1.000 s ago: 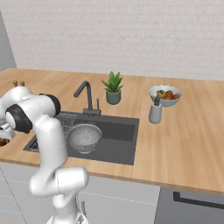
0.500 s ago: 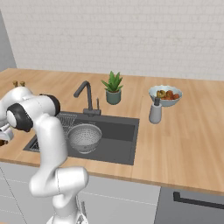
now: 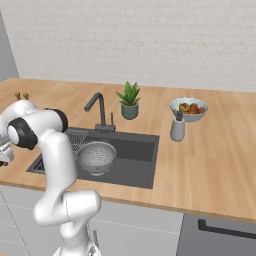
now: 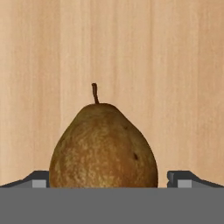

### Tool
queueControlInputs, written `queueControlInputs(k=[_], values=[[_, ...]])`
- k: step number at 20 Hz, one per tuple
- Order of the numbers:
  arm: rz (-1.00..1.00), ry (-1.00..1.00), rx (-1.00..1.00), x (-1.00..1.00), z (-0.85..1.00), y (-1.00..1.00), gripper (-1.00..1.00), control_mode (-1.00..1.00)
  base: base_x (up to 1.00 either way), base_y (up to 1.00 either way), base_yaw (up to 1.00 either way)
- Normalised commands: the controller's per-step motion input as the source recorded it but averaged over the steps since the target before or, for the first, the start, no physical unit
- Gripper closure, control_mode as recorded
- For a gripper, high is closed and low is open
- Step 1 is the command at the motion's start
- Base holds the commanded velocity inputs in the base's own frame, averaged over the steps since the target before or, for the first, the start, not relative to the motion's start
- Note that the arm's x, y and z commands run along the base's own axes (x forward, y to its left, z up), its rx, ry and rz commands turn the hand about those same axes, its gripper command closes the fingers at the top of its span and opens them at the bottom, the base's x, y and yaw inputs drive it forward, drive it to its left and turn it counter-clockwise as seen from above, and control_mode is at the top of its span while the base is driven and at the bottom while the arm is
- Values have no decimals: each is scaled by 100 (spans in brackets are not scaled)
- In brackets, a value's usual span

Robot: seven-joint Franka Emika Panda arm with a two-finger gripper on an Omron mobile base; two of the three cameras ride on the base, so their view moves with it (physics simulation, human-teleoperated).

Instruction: Put the colander in the sink, put the pear in the colander, and turn on the sink faucet and pour water over the colander.

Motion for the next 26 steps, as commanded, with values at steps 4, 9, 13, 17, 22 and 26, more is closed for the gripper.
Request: queueControlInputs(k=[4, 9, 13, 17, 22, 26], values=[[0, -3, -2, 0, -17, 7, -100, -100, 0, 0, 0], [0, -1, 0, 0, -2, 2, -100, -100, 0, 0, 0], [0, 0, 0, 0, 0, 0, -100, -100, 0, 0, 0], [0, 0, 0, 0, 0, 0, -100, -100, 0, 0, 0], [0, 0, 0, 0, 0, 0, -100, -100, 0, 0, 0], [0, 0, 0, 0, 0, 0, -100, -100, 0, 0, 0]])
